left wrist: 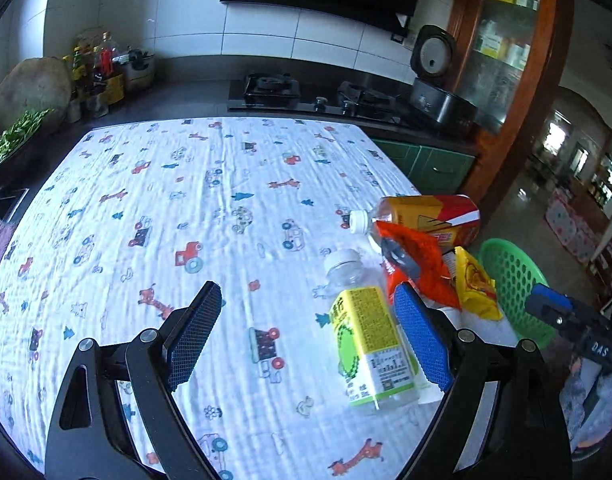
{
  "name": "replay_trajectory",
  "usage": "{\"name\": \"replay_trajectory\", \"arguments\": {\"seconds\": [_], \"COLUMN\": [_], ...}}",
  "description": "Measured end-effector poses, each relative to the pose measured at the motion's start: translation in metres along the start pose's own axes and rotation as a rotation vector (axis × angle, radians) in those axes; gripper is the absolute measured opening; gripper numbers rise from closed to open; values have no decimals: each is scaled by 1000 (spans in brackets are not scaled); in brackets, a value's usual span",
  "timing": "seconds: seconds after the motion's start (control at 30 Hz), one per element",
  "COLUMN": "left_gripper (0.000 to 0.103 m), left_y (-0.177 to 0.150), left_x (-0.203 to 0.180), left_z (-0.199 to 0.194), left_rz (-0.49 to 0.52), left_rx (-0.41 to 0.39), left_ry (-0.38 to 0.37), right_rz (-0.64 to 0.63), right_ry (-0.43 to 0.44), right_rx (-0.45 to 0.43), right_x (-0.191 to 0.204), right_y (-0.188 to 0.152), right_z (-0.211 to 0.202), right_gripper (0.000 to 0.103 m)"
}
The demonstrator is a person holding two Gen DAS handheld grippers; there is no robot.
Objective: Collect trash
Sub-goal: 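Swing both tools back toward the remaining trash on the table, then grasp the red snack bag with the right tool and lift it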
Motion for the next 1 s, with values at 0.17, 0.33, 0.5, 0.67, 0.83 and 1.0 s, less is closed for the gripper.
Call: {"name": "replay_trajectory", "arguments": {"seconds": [0.17,0.33,0.5,0.67,0.83,1.0], "left_gripper": [87,87,87,87,87,87], "left_y": [-10,-18,-21,-23,-24,-26], "left_x": [17,23,31,38,37,32], "left_z": [-3,1,4,5,7,11], "left_rz": [-26,-31,-47,-65,-67,-67], "left_rx": [6,20,24,26,32,50], "left_ry": [-1,-18,-36,-47,-68,-103], "right_rz": [-2,-15,-43,-27,8,24], "right_ry": [47,45,4,-21,-14,-22], "right_rx": [88,153,225,282,354,386], "right_x": [34,61,81,83,83,82], "right_y": [25,47,56,57,55,51], "right_z": [32,61,90,110,130,139], "right_gripper": [73,73,73,73,73,61]}}
Point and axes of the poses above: each gripper's, at about its wrist camera, not at the fingertips, and z roughly the way its jaws point, x to its left, y to its top, the point moved 1 cm from there along z, roughly the way its jaws point, and after that the axes turned 15 degrees about -y, right-handed, at the moved point
